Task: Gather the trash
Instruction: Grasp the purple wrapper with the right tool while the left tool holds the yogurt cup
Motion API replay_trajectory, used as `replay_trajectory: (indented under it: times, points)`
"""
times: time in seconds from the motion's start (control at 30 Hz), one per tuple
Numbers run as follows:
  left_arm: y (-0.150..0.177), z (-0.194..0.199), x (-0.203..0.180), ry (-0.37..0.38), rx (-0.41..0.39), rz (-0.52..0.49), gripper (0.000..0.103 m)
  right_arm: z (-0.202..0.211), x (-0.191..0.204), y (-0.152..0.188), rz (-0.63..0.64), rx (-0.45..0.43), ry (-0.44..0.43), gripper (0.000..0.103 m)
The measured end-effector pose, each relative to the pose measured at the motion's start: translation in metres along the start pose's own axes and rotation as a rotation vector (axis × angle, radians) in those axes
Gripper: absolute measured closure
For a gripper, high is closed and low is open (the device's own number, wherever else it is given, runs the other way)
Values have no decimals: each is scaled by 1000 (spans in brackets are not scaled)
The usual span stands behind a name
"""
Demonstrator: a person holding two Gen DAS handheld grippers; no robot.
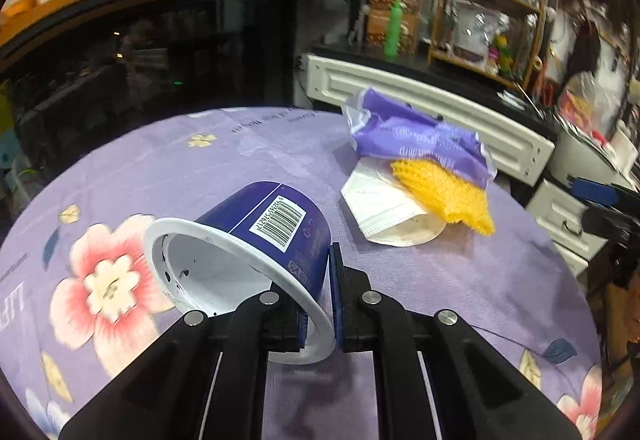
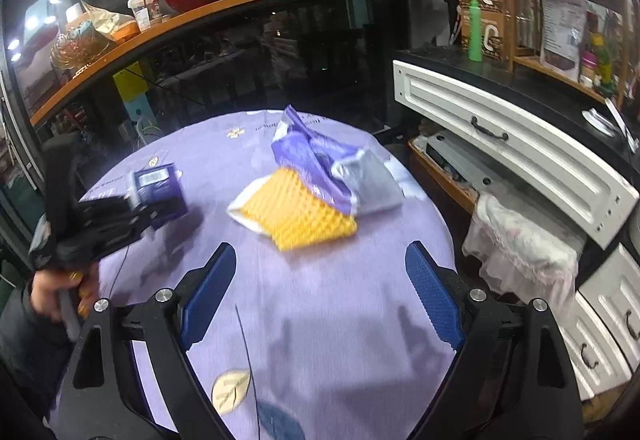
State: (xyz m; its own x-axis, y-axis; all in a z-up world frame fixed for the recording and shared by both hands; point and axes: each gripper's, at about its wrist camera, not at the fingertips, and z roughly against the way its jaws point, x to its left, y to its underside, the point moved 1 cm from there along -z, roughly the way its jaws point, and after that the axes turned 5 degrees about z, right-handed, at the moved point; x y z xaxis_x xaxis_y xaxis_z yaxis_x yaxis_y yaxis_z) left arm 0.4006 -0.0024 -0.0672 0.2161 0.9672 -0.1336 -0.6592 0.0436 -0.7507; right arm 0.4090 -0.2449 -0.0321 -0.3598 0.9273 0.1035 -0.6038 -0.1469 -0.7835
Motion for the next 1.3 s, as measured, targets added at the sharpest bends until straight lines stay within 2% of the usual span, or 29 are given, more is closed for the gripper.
replay_trajectory:
  times: [0.13,0.27,0.5,0.63,0.67,0.7,0.73,0.77,0.87,1.07,1.3]
  points:
    - [7,23,-1,2,-39,63,93,-22,-4,-17,30,11,8,17]
    - [14,30,-9,-35,-61,28,93,-48,-2,-36,96,38,34,17]
    - [17,19,-4,1,-36,55,93,-89,15,-76,222,64,38,17]
    - [20,17,-1,9,-27,62,93,-114,21,-84,296,108,50,17]
    - [21,17,-1,13,-26,65,93,-118,22,-83,306,118,62,21]
    - [21,18,-1,18,-24,66,93,-126,21,-81,310,138,68,35]
    - [21,17,-1,19,-24,65,93,-131,19,-80,303,159,63,44]
    - [21,17,-2,19,-24,64,93,-134,19,-78,294,173,56,61]
    - [21,19,-2,19,-27,63,93,-132,21,-72,270,173,22,80]
    - [19,19,-1,14,-41,68,93,-99,25,-69,249,83,19,88]
    - [19,21,-6,2,-52,50,93,-49,29,-63,233,-4,39,88]
